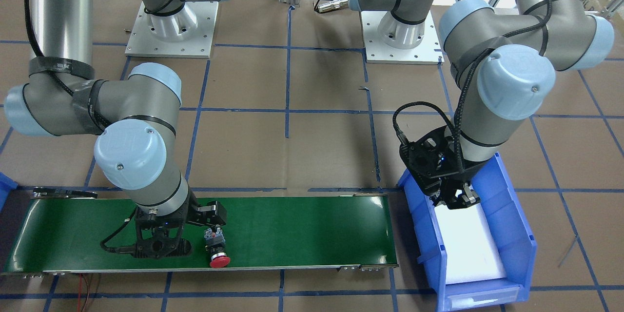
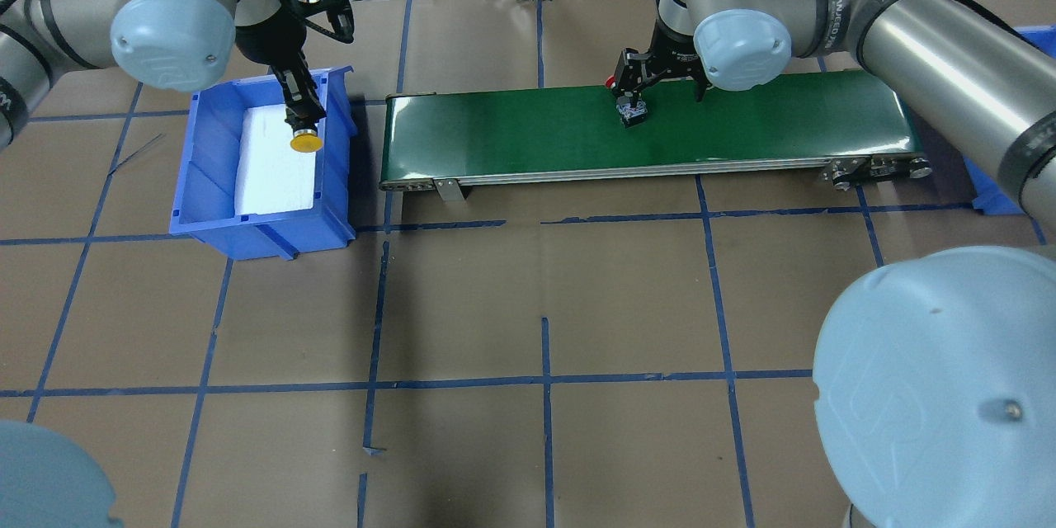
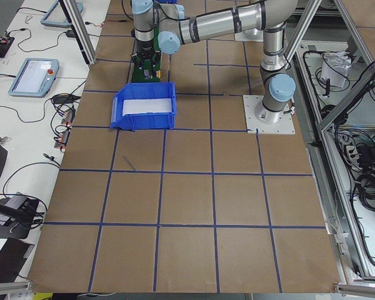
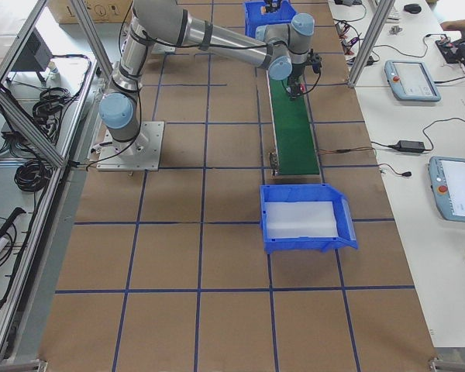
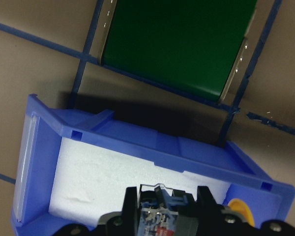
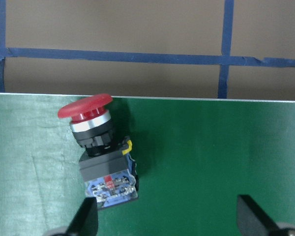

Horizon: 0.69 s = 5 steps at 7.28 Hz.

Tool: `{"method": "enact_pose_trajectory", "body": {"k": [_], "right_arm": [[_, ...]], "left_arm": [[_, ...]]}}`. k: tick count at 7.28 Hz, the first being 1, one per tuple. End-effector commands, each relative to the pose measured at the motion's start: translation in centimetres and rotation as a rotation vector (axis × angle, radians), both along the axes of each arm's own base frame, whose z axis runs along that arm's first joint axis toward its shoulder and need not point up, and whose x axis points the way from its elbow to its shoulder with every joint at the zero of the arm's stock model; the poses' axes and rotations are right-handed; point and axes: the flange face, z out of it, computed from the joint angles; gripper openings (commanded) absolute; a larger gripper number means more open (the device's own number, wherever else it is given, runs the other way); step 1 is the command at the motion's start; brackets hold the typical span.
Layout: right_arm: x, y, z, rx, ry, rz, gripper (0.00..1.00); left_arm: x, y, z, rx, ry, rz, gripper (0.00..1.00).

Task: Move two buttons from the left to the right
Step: 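Grasp the red button with right gripper while left lifts yellow button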

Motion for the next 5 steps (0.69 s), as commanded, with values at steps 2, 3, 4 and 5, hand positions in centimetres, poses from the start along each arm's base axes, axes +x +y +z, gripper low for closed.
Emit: {"method": "enact_pose_trajectory", "body": {"k": [2,3,4,5], "right_arm": [[0.1,-0.2,-0.7,-0.003,0.001,0.003,1.00],[0.1,-0.5,-1.2,-0.006,0.001,0.007,1.00],[0.1,-0.9,-2.0,-0.020,0.002,0.009,1.00],[0.1,-1.1,-2.5,-0.018,0.000,0.010,1.00]], "left_arm": [[-5.5,-1.6,-3.9,-0.055,0.008,0.017,0.26],[-6.3,-2.0,-4.0,-0.072,0.013,0.030,0.26],[-6.9,-2.5,-3.6,-0.084,0.021,0.039,0.26],[-8.3,-2.9,-4.1,-0.084,0.032,0.032,0.26]]}}
